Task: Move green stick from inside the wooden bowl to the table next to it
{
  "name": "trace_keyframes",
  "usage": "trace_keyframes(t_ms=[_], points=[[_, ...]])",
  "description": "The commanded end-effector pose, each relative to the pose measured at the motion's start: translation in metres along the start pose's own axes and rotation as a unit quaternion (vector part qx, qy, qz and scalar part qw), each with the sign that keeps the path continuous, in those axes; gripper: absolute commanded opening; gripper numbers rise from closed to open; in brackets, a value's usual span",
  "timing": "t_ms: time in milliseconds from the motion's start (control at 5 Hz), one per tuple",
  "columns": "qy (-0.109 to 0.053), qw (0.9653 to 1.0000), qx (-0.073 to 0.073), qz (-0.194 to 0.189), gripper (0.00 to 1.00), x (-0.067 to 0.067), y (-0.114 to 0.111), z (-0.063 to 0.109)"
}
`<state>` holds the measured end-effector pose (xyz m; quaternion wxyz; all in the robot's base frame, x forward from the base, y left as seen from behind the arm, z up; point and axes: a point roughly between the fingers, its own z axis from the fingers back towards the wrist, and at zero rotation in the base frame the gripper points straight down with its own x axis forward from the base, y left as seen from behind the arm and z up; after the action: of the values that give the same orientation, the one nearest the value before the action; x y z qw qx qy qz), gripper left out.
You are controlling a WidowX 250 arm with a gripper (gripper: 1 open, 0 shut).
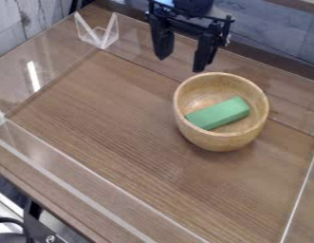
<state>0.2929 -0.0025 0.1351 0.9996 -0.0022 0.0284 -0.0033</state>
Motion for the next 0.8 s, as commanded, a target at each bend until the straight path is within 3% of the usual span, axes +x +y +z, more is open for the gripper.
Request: trace_keyframes(t_ms=[0,200,400,600], points=[[-0.003,0.9997,-0.002,-0.024,1.00,0.003,-0.011,-0.016],[-0.009,0.9961,-0.001,-0.088,1.00,0.005,-0.027,-0.040],[-0.021,0.9902,0.003,-0.138,1.00,0.011,-0.041,-0.061],[-0.054,0.9718,0.000,-0.230,1.00,0.015,-0.049,-0.069]])
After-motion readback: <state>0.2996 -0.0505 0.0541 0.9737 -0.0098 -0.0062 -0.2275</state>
